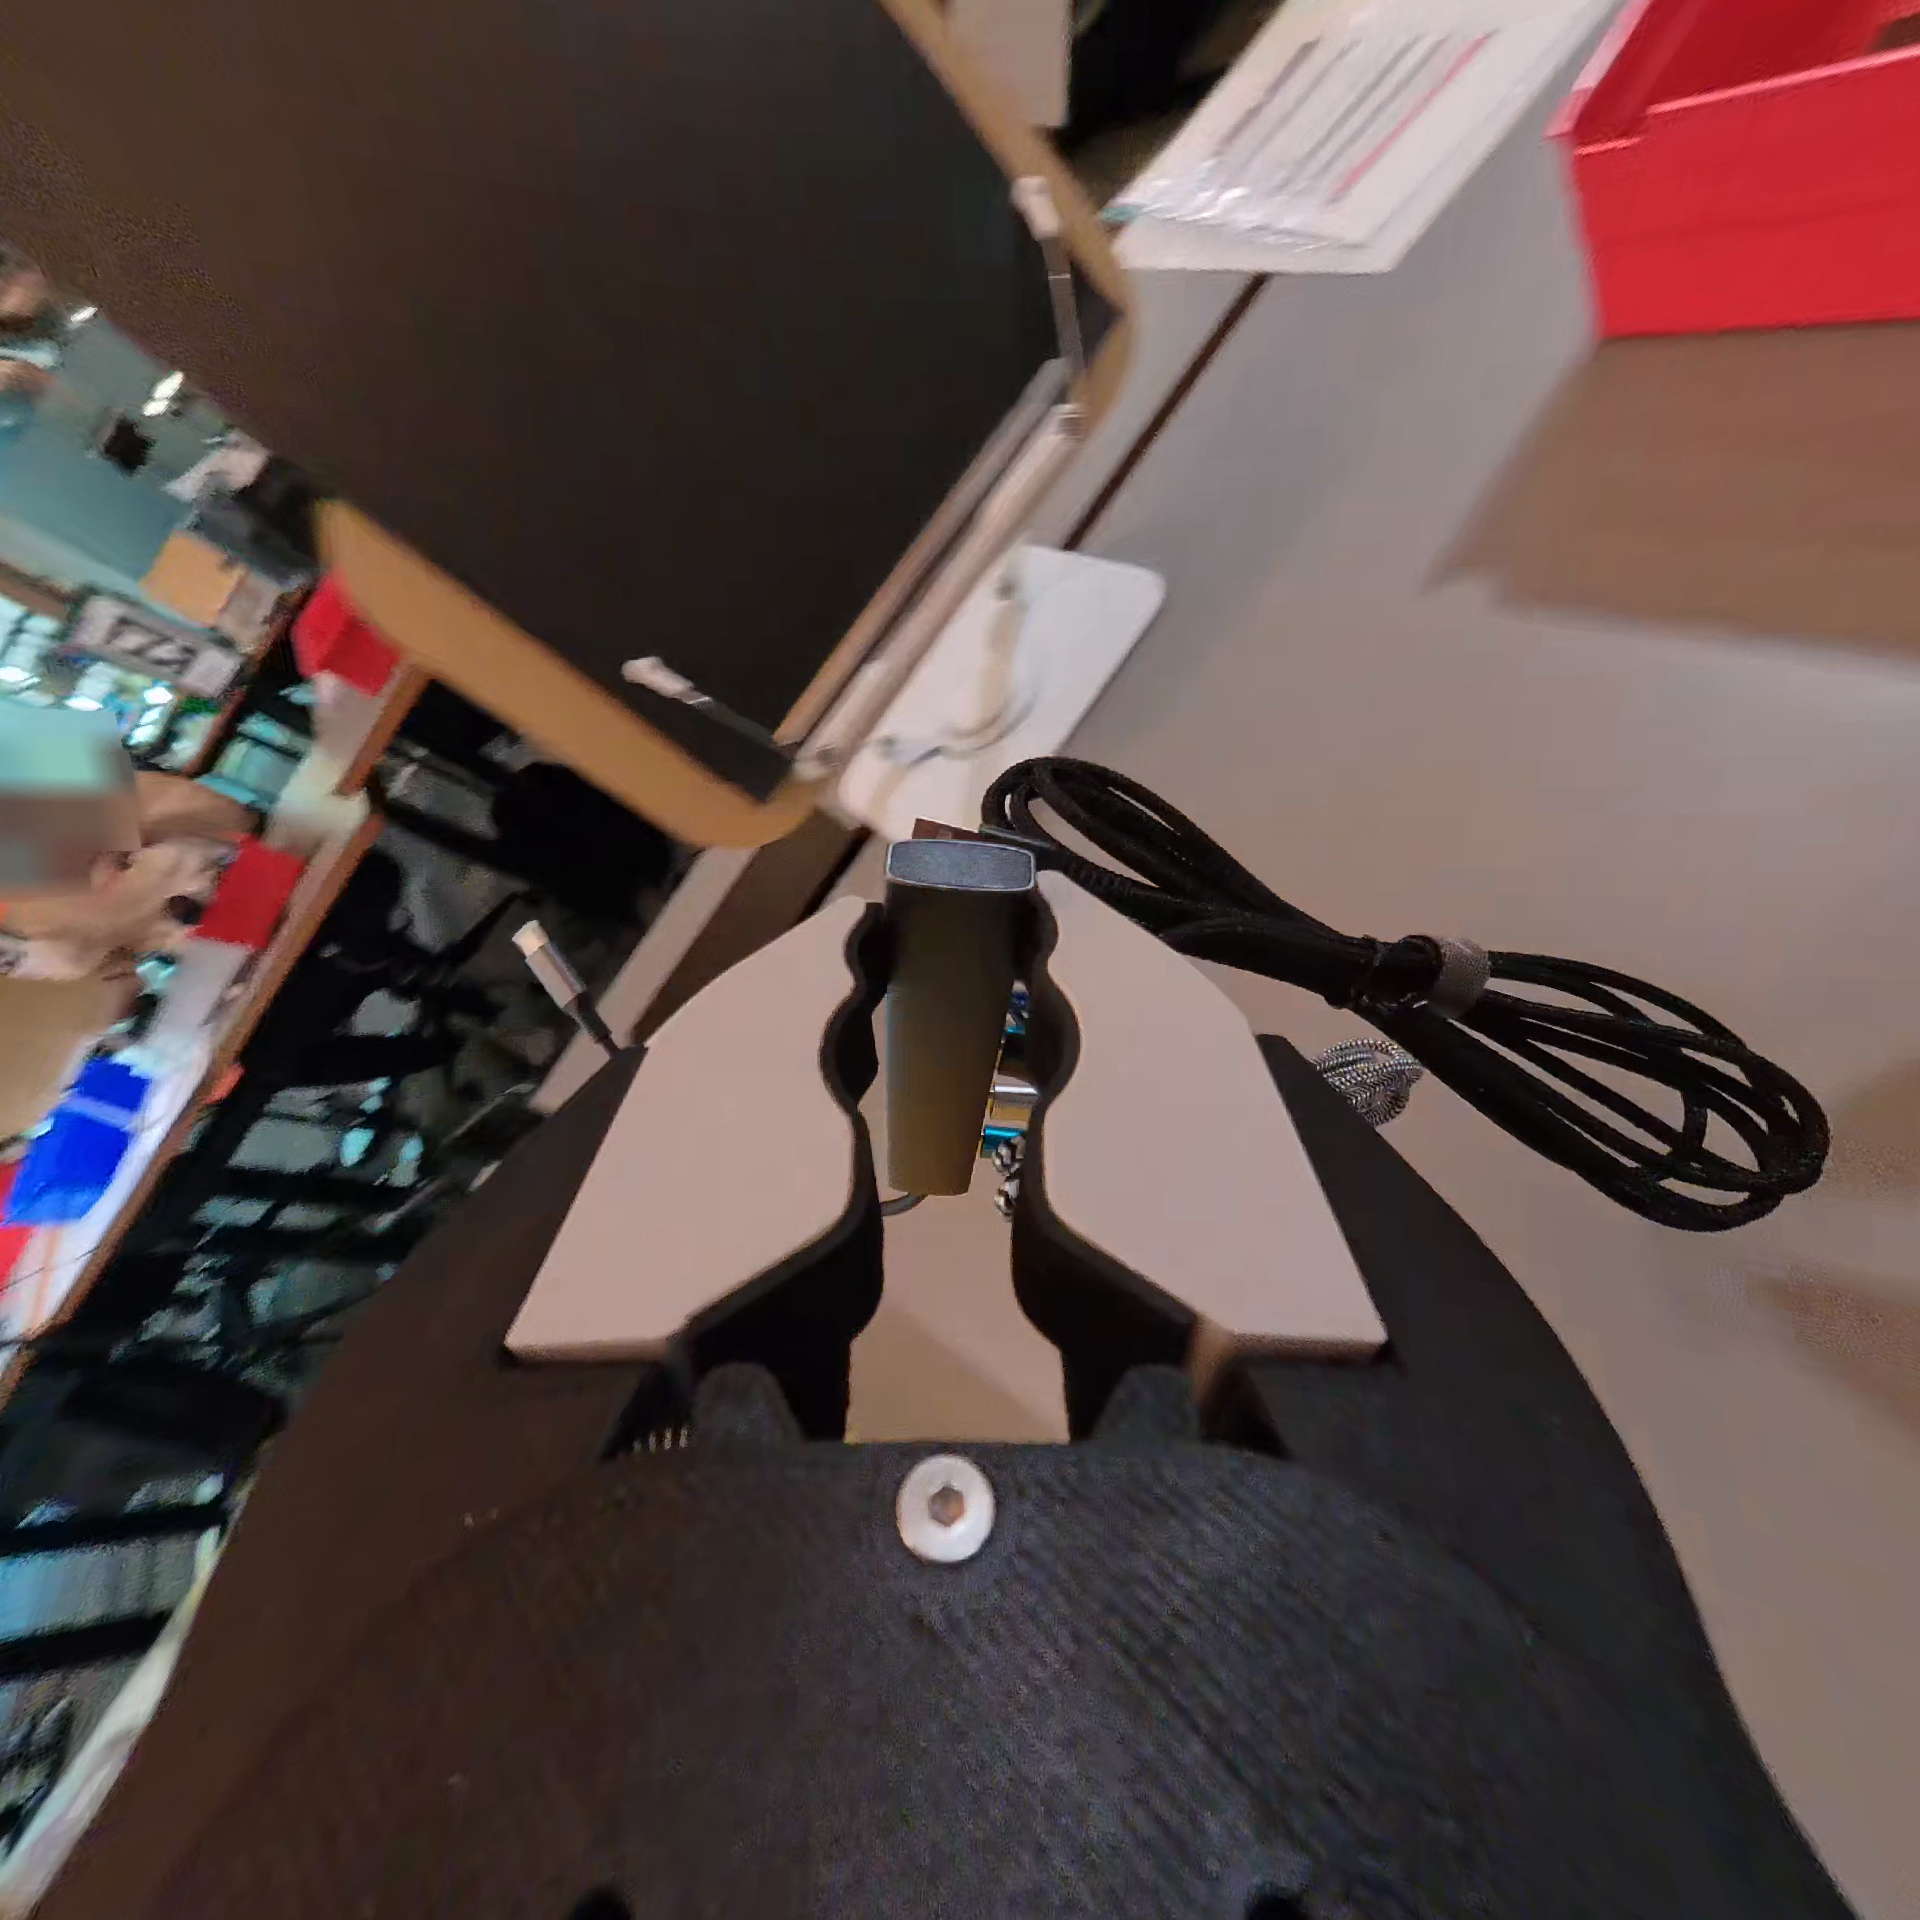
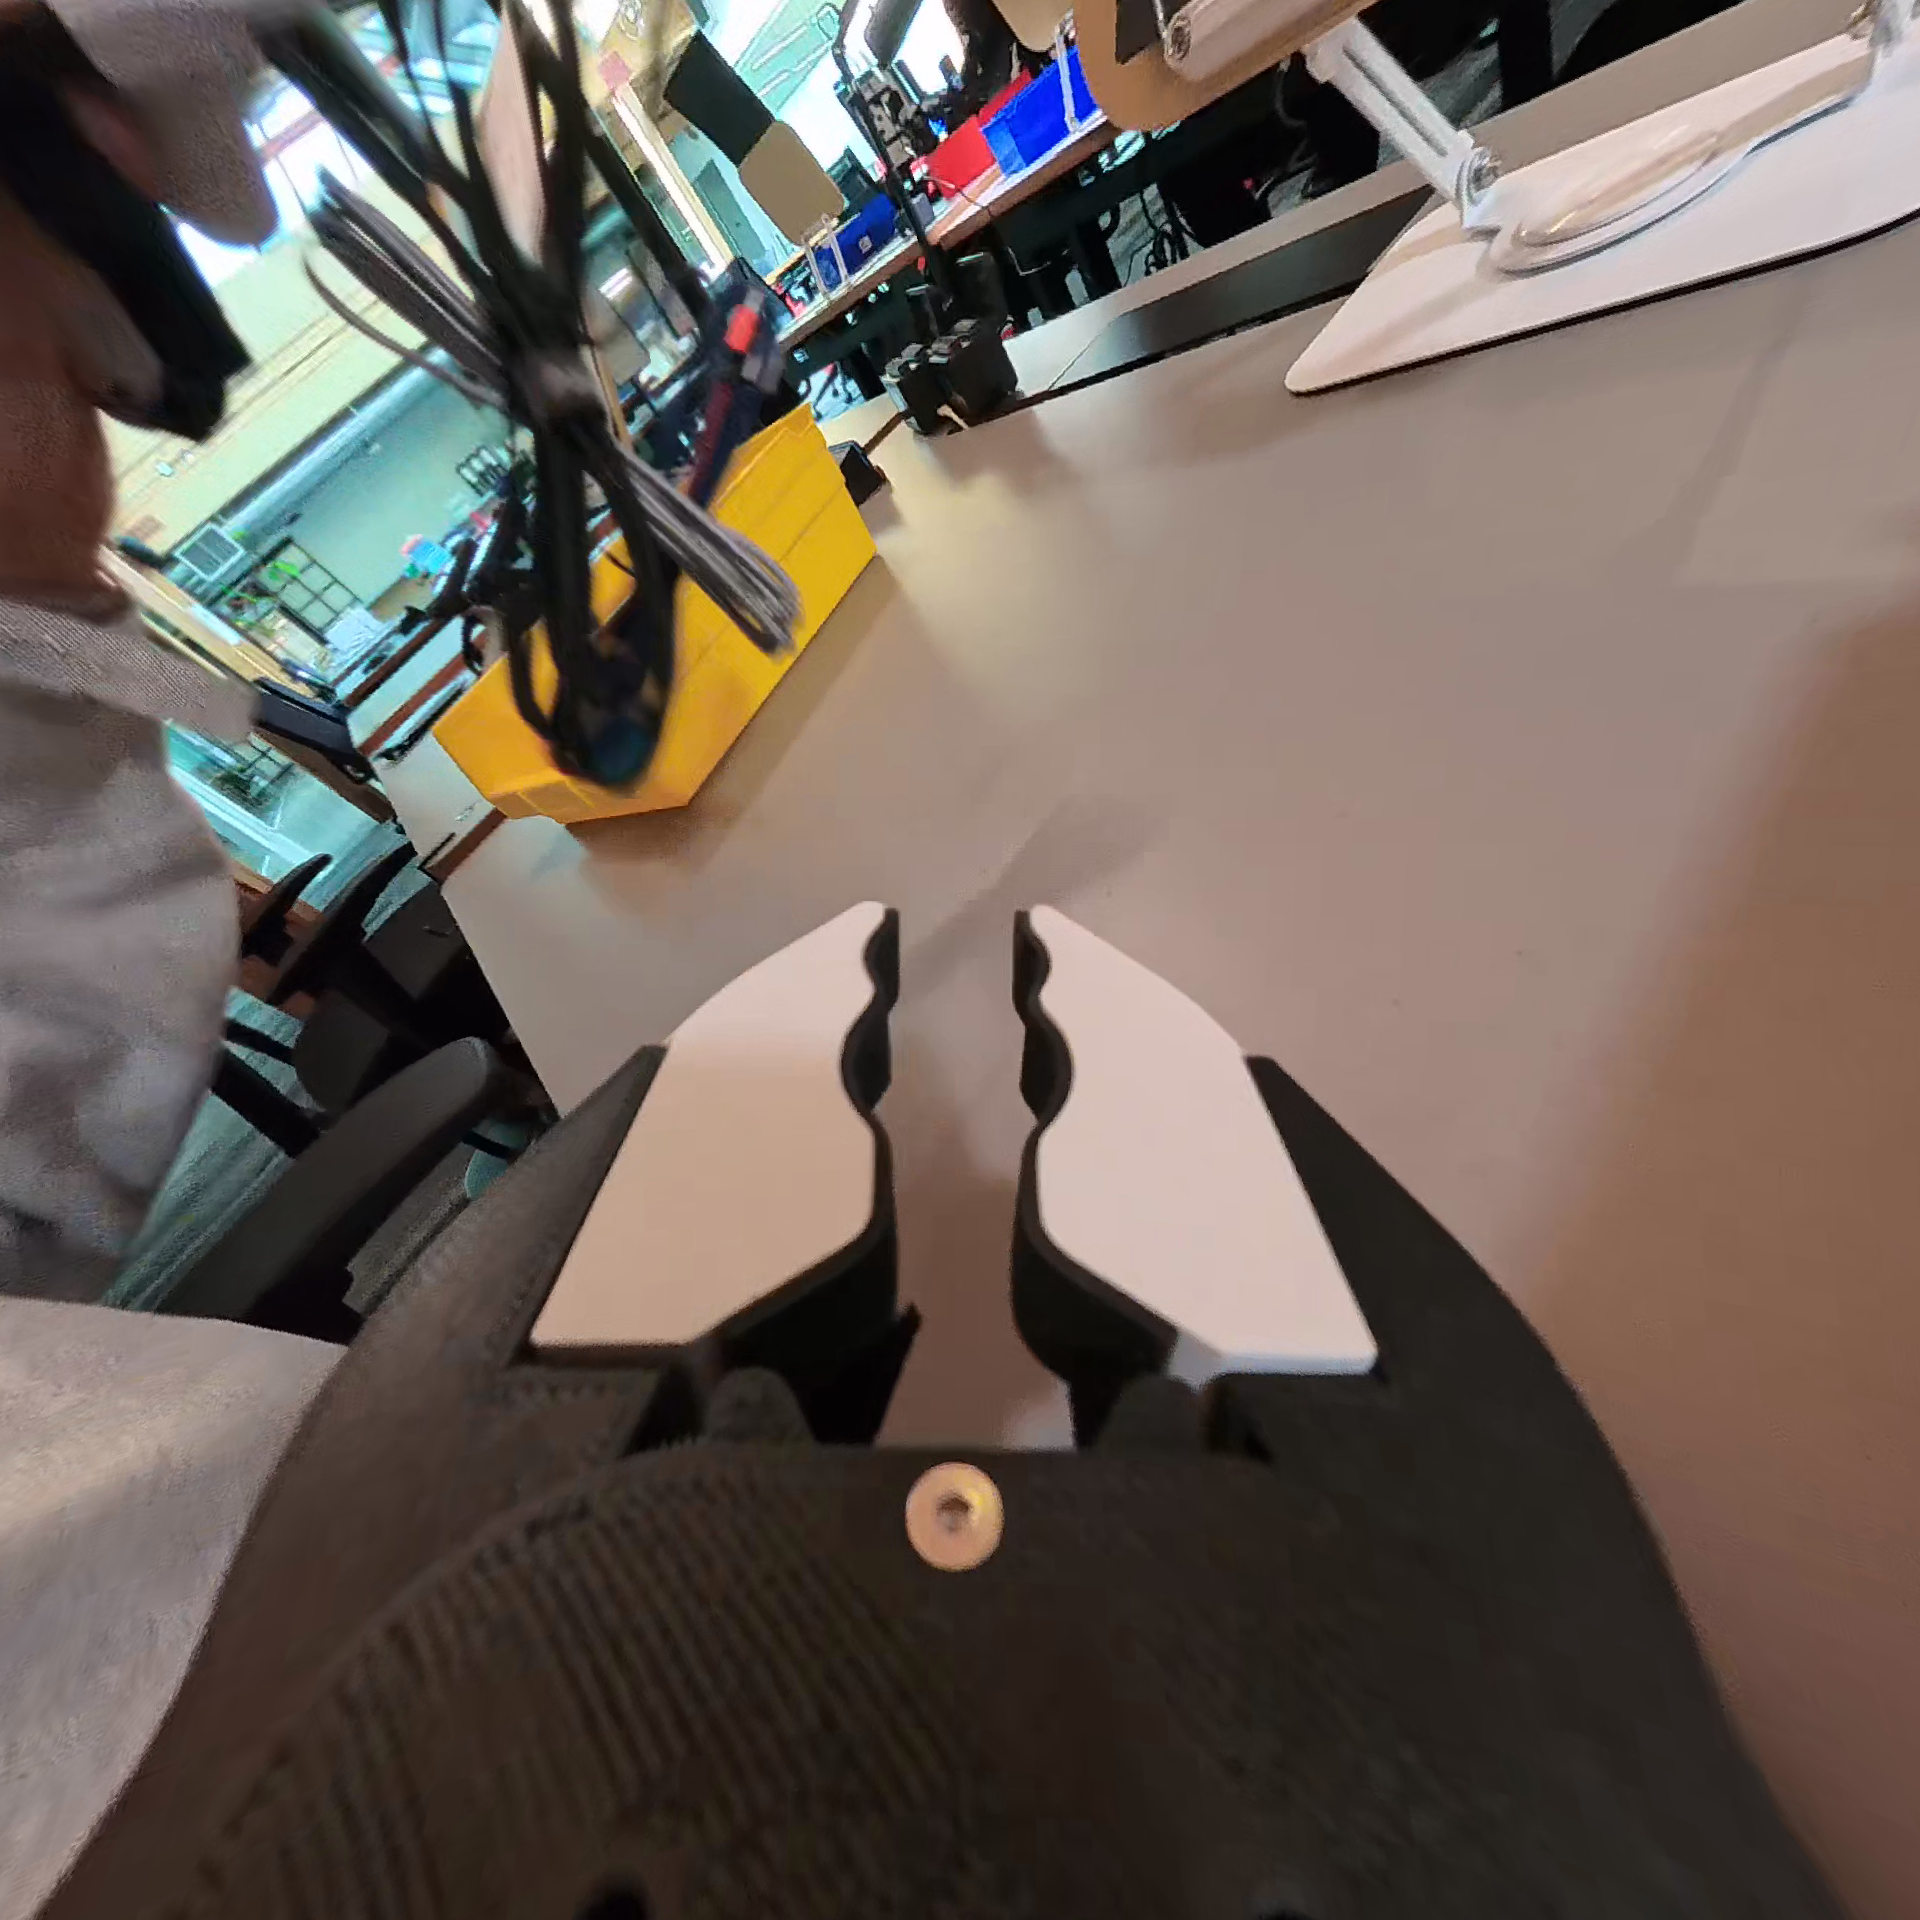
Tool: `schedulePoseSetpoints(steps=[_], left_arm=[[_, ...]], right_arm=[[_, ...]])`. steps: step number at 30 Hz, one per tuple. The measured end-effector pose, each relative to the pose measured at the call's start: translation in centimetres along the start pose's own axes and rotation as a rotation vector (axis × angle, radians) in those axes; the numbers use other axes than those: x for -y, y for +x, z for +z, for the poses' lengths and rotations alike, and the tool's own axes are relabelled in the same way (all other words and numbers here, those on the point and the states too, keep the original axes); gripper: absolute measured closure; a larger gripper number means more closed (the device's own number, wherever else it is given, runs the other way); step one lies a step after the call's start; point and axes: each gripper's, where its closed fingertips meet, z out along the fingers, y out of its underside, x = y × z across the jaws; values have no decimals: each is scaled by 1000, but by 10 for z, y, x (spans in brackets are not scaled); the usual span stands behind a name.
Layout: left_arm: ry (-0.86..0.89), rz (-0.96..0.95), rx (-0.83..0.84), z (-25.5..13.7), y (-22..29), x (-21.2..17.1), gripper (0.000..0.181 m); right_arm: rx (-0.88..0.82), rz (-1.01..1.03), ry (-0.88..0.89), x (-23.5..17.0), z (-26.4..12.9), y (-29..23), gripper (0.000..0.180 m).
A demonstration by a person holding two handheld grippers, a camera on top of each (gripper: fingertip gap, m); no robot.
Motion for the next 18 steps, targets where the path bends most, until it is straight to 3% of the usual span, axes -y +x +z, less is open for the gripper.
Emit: schedulePoseSetpoints(steps=[5, 11, 14, 15, 18], left_arm=[[51, -58, -202, 63, 104, -7, 153], [115, -159, -498, 77, 189, 7, 153], [137, -171, -552, 80, 212, 10, 153], [142, -175, -555, 81, 216, 10, 153], [177, -197, -581, 79, 224, 13, 152]], right_arm=[[-56, -122, -19, -3, 0, 0, 161], [-160, -464, 67, 11, 2, -10, 149], [-214, -594, 22, 4, 13, -10, 147], [-251, -632, -15, -1, 17, -5, 149], [-337, -721, -39, -4, 21, 4, 177]])
